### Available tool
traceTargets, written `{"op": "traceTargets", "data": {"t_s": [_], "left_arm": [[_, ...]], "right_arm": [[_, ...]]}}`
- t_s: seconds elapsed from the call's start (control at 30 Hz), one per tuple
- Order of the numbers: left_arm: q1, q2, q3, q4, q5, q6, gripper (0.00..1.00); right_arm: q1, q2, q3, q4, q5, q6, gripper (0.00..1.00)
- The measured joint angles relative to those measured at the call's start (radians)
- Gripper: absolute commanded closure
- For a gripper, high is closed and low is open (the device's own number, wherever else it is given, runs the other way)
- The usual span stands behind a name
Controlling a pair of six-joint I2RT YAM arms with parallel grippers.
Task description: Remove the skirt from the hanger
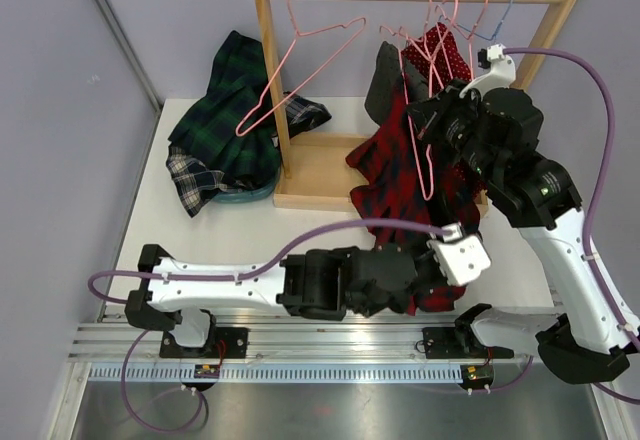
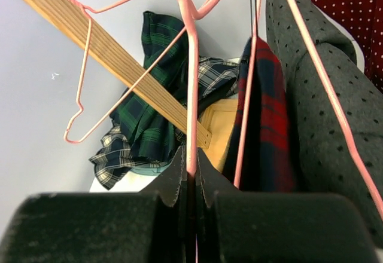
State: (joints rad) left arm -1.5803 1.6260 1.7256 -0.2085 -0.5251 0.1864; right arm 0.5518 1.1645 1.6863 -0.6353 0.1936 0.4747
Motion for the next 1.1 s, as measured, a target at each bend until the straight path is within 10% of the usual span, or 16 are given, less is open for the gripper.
{"op": "traceTargets", "data": {"t_s": [0.57,1.1], "left_arm": [[-0.09,-0.145,-0.33,-0.046,-0.24,-0.027,1.0],[0.522,-0.587,-0.256,-0.354,-0.508,0.028,1.0]], "right_arm": [[0.01,0.034,0.162,-0.185,-0.109,-0.005,1.0],[0.006,-0.414,0.303,-0.726,-0.45,0.043,1.0]]}}
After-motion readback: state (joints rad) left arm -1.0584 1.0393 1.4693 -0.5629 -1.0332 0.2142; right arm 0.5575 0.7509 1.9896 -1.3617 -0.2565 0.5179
